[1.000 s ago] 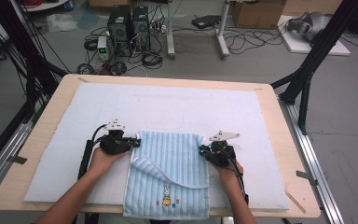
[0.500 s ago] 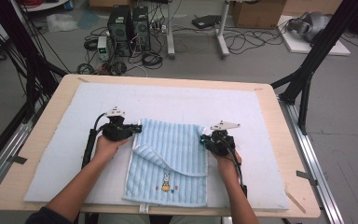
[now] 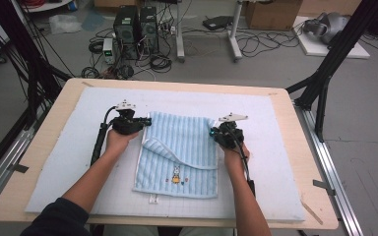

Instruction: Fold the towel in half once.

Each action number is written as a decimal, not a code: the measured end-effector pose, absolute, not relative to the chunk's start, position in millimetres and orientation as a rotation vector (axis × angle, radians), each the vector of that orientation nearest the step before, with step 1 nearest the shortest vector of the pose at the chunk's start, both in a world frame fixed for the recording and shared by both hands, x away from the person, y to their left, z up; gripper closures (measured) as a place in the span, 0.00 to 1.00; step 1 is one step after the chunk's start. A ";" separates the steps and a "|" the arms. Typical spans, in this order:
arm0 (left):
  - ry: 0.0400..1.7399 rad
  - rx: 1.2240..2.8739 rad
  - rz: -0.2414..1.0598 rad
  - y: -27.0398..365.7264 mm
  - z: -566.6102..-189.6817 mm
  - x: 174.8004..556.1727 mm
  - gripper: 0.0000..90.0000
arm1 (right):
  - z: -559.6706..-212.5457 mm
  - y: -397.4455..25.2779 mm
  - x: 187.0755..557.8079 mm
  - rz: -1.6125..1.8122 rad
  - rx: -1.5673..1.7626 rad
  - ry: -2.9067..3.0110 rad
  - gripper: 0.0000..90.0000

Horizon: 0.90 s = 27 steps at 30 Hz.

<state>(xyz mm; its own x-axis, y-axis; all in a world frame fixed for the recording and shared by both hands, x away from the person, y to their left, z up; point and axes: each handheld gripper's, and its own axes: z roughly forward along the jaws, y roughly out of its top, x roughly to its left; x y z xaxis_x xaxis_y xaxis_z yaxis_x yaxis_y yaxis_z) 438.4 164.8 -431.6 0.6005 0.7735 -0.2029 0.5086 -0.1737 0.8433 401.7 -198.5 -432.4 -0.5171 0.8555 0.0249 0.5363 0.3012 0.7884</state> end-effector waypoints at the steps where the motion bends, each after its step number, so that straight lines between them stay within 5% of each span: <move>1: 1.036 1.841 0.336 164.7 -431.2 440.2 0.94 | -431.8 -198.0 404.2 1.079 1.248 2.172 0.94; 8: 1.047 1.872 0.318 164.6 -440.5 446.3 0.91 | -437.1 -195.8 413.4 1.053 1.285 2.160 0.93; 13: 1.078 1.836 0.281 169.5 -438.2 443.6 0.59 | -436.8 -199.4 412.8 1.059 1.303 2.149 0.76; 27: 0.896 1.838 0.211 171.5 -431.8 408.7 0.52 | -421.7 -216.2 377.8 1.153 1.278 2.167 0.61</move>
<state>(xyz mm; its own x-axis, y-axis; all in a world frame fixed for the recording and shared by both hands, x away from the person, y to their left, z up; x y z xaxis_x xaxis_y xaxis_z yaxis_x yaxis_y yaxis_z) 408.7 171.5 -431.8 0.7063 0.6618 -0.2514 0.4804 -0.1872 0.8568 377.8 -216.2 -421.7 -0.5189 0.8506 0.0848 0.5458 0.2533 0.7987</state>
